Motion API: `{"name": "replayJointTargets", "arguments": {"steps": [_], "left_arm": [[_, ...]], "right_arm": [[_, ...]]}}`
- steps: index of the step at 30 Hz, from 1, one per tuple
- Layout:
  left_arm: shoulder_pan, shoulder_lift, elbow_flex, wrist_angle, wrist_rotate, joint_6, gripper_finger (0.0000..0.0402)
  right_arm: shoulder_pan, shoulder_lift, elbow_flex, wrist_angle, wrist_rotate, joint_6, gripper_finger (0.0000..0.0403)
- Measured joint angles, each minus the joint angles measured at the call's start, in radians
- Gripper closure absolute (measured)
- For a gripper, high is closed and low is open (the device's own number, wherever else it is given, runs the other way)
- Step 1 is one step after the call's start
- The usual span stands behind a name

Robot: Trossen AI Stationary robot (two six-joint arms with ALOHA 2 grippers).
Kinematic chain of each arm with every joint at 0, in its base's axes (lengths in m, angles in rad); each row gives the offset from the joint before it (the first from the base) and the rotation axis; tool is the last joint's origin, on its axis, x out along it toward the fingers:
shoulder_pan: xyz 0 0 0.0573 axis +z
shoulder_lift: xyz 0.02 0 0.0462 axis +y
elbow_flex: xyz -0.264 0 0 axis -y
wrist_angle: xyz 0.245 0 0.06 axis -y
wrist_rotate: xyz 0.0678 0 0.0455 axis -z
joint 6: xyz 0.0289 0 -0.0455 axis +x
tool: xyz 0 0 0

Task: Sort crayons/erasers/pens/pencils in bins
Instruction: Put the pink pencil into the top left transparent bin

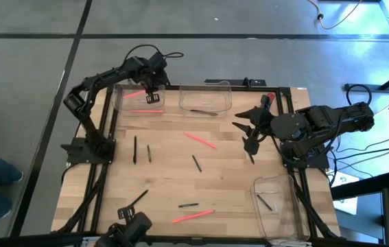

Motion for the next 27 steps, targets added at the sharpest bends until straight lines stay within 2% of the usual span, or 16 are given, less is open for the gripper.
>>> {"name": "replayJointTargets", "arguments": {"steps": [14, 23, 27], "left_arm": [[0.013, 0.146, 0.0, 0.029, 0.065, 0.032, 0.0388], [0.016, 0.162, 0.0, 0.03, 0.063, 0.033, 0.0387], [0.019, 0.162, 0.0, 0.03, 0.063, 0.033, 0.037]], "right_arm": [[0.0, 0.0, 0.0, 0.001, 0.0, 0.007, 0.0273], [0.0, 0.0, 0.0, 0.031, 0.0, 0.006, 0.0273], [0.0, 0.0, 0.0, 0.033, 0.0, 0.005, 0.0273]]}}
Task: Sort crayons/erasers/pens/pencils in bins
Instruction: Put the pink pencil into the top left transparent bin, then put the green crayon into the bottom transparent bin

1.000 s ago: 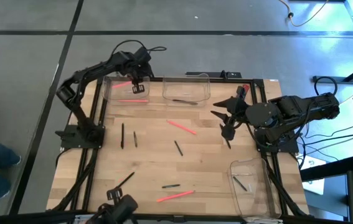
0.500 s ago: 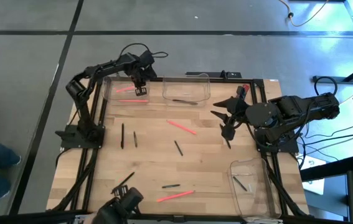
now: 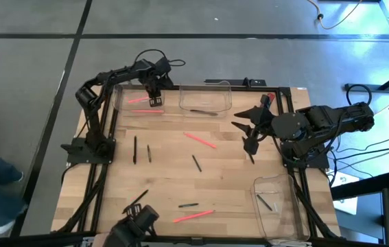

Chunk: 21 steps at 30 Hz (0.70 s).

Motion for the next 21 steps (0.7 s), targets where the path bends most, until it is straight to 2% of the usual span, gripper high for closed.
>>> {"name": "replayJointTargets", "arguments": {"steps": [6, 12, 16, 21], "left_arm": [[0.003, 0.0, 0.0, -0.001, 0.0, -0.008, 0.0326], [0.003, -0.01, 0.0, -0.01, -0.005, -0.108, 0.0318], [-0.001, -0.093, 0.0, -0.029, 0.002, -0.163, 0.032], [-0.045, -0.267, 0.0, -0.055, 0.03, -0.255, 0.0318]], "right_arm": [[0.0, 0.0, 0.0, 0.0, 0.0, -0.001, 0.0273], [0.0, 0.0, 0.0, -0.002, 0.0, -0.002, 0.0273], [0.0, 0.0, 0.0, -0.002, -0.001, -0.002, 0.0273], [0.0, 0.0, 0.0, -0.015, -0.01, -0.008, 0.0273]]}}
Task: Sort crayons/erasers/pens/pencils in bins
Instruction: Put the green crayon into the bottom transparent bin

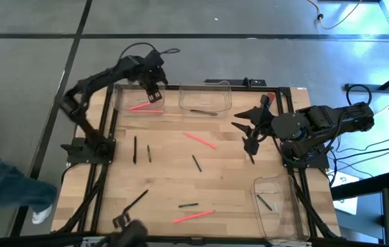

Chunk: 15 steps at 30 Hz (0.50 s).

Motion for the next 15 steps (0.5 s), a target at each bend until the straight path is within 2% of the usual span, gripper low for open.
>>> {"name": "replayJointTargets", "arguments": {"steps": [3, 7, 15], "left_arm": [[-0.057, -0.109, 0.0, -0.027, 0.034, -0.073, 0.032], [-0.159, -0.225, 0.0, -0.086, 0.032, -0.286, 0.0321], [-0.388, -0.33, 0.0, -0.177, 0.022, -0.661, 0.032]], "right_arm": [[0.0, 0.0, 0.0, -0.019, -0.028, 0.0, 0.0273], [0.0, 0.0, 0.0, -0.039, -0.082, 0.0, 0.0273], [-0.016, 0.018, 0.0, -0.108, -0.188, -0.022, 0.0273]]}}
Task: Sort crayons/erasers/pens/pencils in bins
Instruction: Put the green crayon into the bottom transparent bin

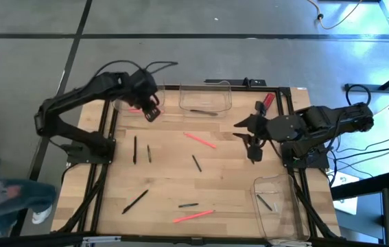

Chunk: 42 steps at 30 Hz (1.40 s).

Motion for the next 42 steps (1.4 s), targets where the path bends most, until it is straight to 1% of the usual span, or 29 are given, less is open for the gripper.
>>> {"name": "replayJointTargets", "arguments": {"steps": [5, 7, 9, 12, 14, 17, 20, 24, 27, 31, 42], "left_arm": [[-0.13, -0.012, 0.0, -0.064, -0.002, -0.245, 0.0319], [-0.18, -0.011, 0.0, -0.103, -0.013, -0.358, 0.0318], [-0.23, -0.008, 0.0, -0.144, -0.046, -0.487, 0.0318], [-0.293, -0.008, 0.0, -0.217, -0.072, -0.671, 0.0321], [-0.337, -0.008, 0.0, -0.247, -0.071, -0.771, 0.0321], [-0.412, -0.008, 0.0, -0.274, -0.047, -0.858, 0.0318], [-0.485, -0.008, 0.0, -0.272, -0.021, -0.952, 0.0318], [-0.568, -0.008, 0.0, -0.272, -0.022, -1.095, 0.0318], [-0.622, -0.008, 0.0, -0.275, -0.025, -1.15, 0.0318], [-0.676, -0.008, 0.0, -0.275, -0.057, -1.221, 0.0318], [-0.681, -0.008, 0.0, -0.275, -0.063, -1.243, 0.0317]], "right_arm": [[-0.043, 0.059, 0.0, -0.026, -0.074, -0.001, 0.0273], [-0.068, 0.084, 0.0, -0.03, -0.132, -0.001, 0.0273], [-0.092, 0.106, 0.0, -0.034, -0.196, -0.001, 0.0273], [-0.122, 0.133, 0.0, -0.037, -0.26, -0.002, 0.0272], [-0.136, 0.146, 0.0, -0.041, -0.282, -0.013, 0.0273], [-0.146, 0.154, 0.0, -0.048, -0.304, -0.037, 0.0273], [-0.146, 0.154, 0.0, -0.047, -0.315, -0.039, 0.0273], [-0.146, 0.156, 0.0, -0.047, -0.337, -0.013, 0.0273], [-0.146, 0.171, 0.0, -0.045, -0.337, 0.024, 0.0273], [-0.146, 0.217, 0.0, -0.023, -0.336, 0.059, 0.0273], [-0.146, 0.416, 0.0, 0.021, -0.321, 0.269, 0.0273]]}}
